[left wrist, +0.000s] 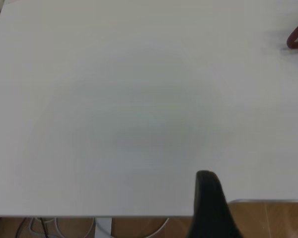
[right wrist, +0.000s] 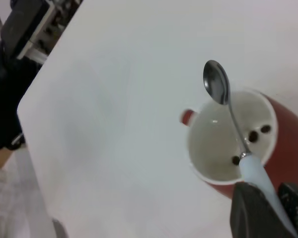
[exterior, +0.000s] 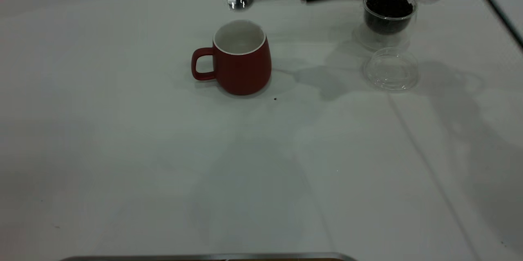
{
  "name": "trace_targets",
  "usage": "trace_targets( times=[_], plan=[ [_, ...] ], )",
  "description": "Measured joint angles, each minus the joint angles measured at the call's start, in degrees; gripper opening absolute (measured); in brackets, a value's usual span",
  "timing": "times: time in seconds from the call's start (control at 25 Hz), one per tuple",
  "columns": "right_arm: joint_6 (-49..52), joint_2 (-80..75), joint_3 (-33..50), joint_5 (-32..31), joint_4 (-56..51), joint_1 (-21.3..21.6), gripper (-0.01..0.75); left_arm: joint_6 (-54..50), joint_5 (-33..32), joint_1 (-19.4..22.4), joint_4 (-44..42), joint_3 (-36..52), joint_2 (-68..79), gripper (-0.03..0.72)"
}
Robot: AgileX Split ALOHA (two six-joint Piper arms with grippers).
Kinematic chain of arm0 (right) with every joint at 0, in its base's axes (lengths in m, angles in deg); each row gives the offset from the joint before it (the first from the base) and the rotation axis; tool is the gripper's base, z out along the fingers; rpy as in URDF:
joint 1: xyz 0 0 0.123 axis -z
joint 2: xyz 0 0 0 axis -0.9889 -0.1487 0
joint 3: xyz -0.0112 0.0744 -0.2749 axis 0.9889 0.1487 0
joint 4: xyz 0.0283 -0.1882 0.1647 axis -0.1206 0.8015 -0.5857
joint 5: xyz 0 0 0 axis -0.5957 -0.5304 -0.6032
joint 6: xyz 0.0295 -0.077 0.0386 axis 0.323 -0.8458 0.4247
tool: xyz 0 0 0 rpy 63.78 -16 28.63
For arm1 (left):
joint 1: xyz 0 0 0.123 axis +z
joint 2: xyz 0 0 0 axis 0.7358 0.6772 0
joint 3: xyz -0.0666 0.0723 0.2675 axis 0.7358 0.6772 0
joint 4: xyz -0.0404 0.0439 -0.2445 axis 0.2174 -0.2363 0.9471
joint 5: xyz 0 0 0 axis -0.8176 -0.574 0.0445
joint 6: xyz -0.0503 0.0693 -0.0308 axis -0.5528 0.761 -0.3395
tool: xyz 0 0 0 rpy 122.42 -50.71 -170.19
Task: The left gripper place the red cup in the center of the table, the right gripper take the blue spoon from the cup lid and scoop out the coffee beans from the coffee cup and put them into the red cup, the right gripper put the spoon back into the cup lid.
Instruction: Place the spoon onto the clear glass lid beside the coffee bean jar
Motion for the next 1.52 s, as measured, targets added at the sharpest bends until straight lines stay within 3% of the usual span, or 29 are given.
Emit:
trace_targets(
  times=[0.16,0.36,0.56,0.76,1.04,1.2,1.32,1.52],
  plan=[
    [7.87,8.63,3.01,0.49,7.37,0.34,0.104,0.0,0.0,0.0,0.0,0.0,0.0,0.534],
    [10.07,22.71,17.88,2.18,7.79,1.65,0.104,0.0,0.0,0.0,0.0,0.0,0.0,0.534],
    [8.1,29.24,35.32,10.28,-10.78,8.49,0.104,0.0,0.0,0.0,0.0,0.0,0.0,0.534],
    [3.22,24.15,44.45,11.1,-21.55,13.7,0.104,0.0,0.0,0.0,0.0,0.0,0.0,0.534],
    [4.01,14.43,45.15,10.39,-23.13,20.07,0.104,0.1,0.0,0.0,0.0,0.0,0.0,0.534],
    [4.08,8.0,43.19,6.15,-23.26,23.88,0.104,0.1,0.0,0.0,0.0,0.0,0.0,0.534],
    [4.08,3.28,40.28,2.13,-23.37,25.15,0.104,0.1,0.0,0.0,0.0,0.0,0.0,0.534],
    [5.19,-1.34,37.14,0.75,-23.71,25.17,0.104,0.1,0.0,0.0,0.0,0.0,0.0,0.534]
  ],
)
